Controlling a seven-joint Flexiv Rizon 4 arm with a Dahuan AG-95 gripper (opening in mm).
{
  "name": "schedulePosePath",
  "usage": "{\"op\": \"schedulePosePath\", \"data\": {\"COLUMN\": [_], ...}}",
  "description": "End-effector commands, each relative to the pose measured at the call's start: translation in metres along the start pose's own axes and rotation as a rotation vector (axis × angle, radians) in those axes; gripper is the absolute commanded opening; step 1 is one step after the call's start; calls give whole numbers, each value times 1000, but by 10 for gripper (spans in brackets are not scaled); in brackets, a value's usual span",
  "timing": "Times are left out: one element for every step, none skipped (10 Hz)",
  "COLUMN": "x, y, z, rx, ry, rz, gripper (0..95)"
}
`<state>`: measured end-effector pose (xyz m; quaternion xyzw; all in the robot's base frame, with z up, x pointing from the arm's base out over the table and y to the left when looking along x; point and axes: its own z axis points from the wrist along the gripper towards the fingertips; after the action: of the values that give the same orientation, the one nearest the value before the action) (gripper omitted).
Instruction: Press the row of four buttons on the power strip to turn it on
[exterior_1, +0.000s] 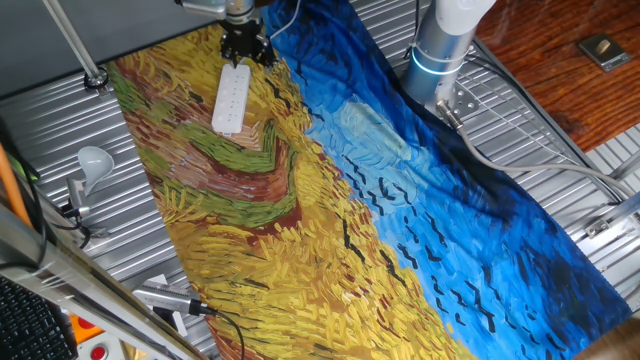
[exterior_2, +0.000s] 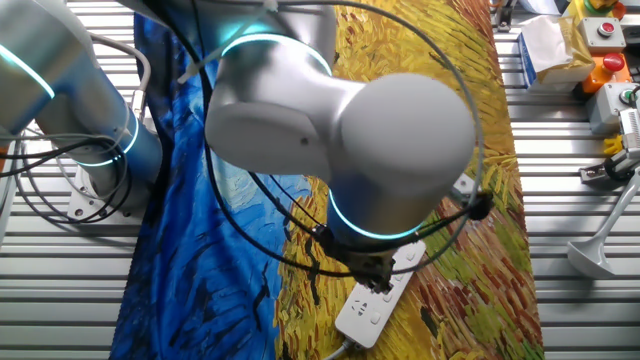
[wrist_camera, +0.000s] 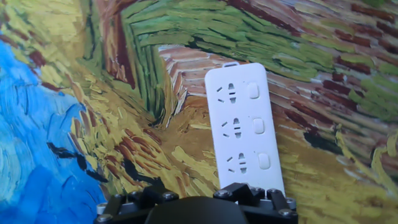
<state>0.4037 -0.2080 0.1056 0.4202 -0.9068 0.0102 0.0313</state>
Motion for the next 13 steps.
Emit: {"op": "schedulePosePath", "data": {"x": [5,10,15,20,24,24,22,22,22,22,22,22,22], "y": [-6,-10,-16,-23,-31,-34,-36,-36,-36,-36,-36,-36,-36], "z": [4,8,14,23,33,37,41,41,41,41,41,41,41], "rx": [-15,-18,-19,-16,-13,-9,-4,-9,-6,2,11,12,12], "ry": [-24,-28,-34,-33,-35,-34,-33,-39,-23,-10,0,0,-9], "rz": [-35,-47,-61,-65,-78,-79,-74,-67,-62,-52,-47,-49,-59], "gripper": [760,760,760,760,760,760,760,760,760,760,760,760,760]}}
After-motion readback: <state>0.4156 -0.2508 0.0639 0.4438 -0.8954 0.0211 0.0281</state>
